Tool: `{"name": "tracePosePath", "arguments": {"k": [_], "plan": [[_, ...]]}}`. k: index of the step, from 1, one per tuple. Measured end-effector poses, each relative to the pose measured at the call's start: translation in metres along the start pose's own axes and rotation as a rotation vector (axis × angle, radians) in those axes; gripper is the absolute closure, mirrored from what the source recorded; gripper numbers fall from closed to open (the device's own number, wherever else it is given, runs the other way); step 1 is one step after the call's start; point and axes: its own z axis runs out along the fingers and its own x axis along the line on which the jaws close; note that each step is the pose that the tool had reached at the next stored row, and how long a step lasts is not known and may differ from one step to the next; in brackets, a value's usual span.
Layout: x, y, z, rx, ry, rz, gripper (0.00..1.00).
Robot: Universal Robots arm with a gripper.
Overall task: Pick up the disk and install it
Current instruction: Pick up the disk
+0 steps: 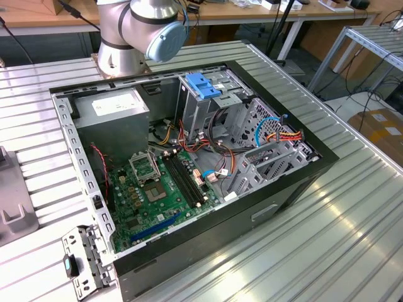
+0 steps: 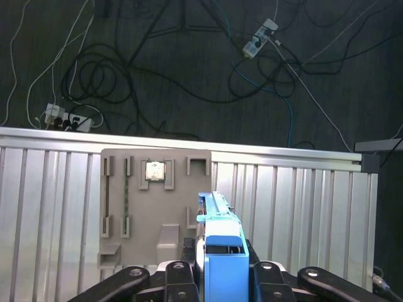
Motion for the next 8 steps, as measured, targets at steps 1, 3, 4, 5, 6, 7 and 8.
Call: {"name": "tracePosePath", "arguments": {"k": [1, 3, 4, 5, 6, 7, 8], "plan": [[0.0000, -0.0002, 0.0000, 0.0000, 0.0000, 0.000, 0.63], [0.0000, -0.0007, -0.0001, -0.0001, 0.0000, 0.000, 0.63], [0.0001, -0.0009, -0.0001, 0.0000, 0.0000, 0.000, 0.63], [0.0001, -0.0012, -0.0001, 0.0000, 0.0000, 0.000, 0.63], [0.0001, -0.0015, -0.0001, -0.0001, 0.0000, 0.000, 0.63], [0.0001, -0.0018, -0.0001, -0.0001, 0.0000, 0.000, 0.63], [0.0001, -0.0022, -0.0001, 0.0000, 0.0000, 0.000, 0.63]]}}
